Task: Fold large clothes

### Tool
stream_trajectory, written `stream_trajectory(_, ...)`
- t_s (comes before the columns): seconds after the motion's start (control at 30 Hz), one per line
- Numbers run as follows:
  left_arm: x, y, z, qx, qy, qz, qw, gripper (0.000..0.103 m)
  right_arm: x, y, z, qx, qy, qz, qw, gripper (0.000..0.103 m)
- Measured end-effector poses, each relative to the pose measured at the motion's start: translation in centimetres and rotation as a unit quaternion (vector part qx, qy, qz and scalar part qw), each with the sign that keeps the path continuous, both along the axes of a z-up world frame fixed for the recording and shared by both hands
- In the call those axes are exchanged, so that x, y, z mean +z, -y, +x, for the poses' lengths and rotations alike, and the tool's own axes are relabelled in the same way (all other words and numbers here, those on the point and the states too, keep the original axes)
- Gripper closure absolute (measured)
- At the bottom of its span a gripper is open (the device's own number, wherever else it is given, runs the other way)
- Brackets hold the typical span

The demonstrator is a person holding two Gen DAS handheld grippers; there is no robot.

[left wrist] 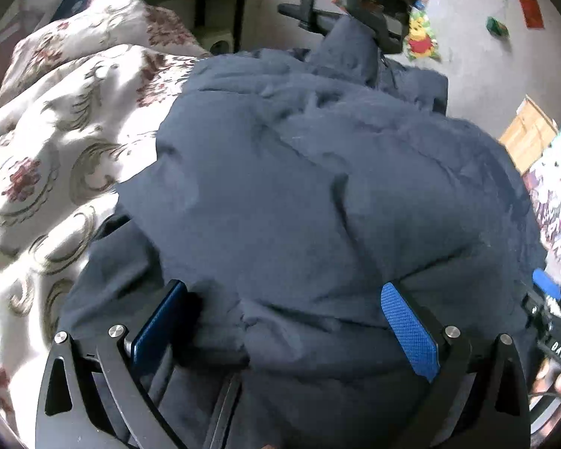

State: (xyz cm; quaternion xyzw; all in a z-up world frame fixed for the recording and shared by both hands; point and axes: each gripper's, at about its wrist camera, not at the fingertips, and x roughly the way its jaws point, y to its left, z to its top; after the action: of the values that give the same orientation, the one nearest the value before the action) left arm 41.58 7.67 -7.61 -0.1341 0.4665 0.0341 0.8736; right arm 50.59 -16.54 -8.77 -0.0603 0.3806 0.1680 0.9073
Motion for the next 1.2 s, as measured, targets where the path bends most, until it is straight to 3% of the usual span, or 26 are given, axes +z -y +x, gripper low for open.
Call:
stream_trajectory(0.2,3.1,-1.3,-2.1,0.018,0.015,-0.067,0.9975,0.001,2.8,1.1,-1.9,-0.001,0.017,-0.004,1.0,0.015)
stream_trajectory(0.43,7.7,-1.8,-4.6,0.039,0.039,-0.057,0.9968,0.001,6.2,1.2,-3.9,-0.005,0.013,0.021,1.0,0.011)
stream_trajectory(0.8,13.2,-0.9,-8.5,0.025,0.087,0.02,0.9957,0.001,11.9,-0.5,-8.6,0.012,0.062,0.023,0.998,0.007)
stream_trajectory(1.2,16.9,-1.5,-7.6,-0.034,0.11,0.092,0.9891,0.001,15.1,-2.9,-10.7,0.018,0.093,0.031,0.995,0.007)
